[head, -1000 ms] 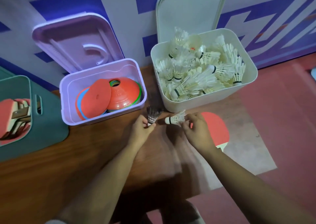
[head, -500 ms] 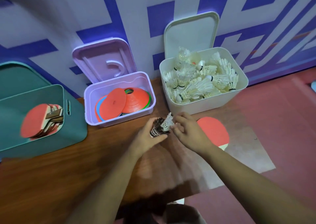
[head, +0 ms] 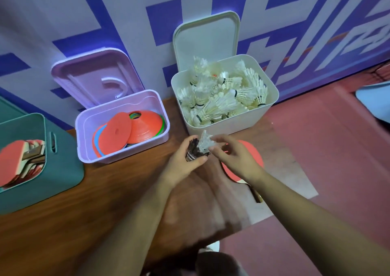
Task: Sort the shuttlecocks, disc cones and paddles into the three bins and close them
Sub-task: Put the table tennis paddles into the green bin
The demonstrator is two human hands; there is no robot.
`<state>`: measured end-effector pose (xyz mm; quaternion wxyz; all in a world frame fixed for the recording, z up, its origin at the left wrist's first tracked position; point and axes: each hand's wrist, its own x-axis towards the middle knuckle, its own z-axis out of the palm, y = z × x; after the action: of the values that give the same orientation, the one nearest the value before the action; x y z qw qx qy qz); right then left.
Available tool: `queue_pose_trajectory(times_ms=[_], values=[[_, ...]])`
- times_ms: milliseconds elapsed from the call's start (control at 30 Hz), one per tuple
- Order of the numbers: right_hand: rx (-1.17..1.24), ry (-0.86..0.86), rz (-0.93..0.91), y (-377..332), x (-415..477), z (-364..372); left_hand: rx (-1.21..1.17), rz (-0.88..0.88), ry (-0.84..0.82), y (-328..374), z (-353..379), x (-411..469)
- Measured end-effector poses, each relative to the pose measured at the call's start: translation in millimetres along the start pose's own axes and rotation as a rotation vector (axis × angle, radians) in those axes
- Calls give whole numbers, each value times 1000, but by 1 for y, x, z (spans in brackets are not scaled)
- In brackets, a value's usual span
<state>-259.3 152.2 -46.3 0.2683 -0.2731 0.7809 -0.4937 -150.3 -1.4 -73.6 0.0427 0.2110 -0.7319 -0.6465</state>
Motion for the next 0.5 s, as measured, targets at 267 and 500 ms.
queue_pose_trajectory(times_ms=[267, 500], values=[[-79, 225, -106, -33, 57, -67, 279, 151, -63, 93, -10, 91], [-336, 338, -15, -30, 139, -91, 489, 208, 110, 113, -3, 164]])
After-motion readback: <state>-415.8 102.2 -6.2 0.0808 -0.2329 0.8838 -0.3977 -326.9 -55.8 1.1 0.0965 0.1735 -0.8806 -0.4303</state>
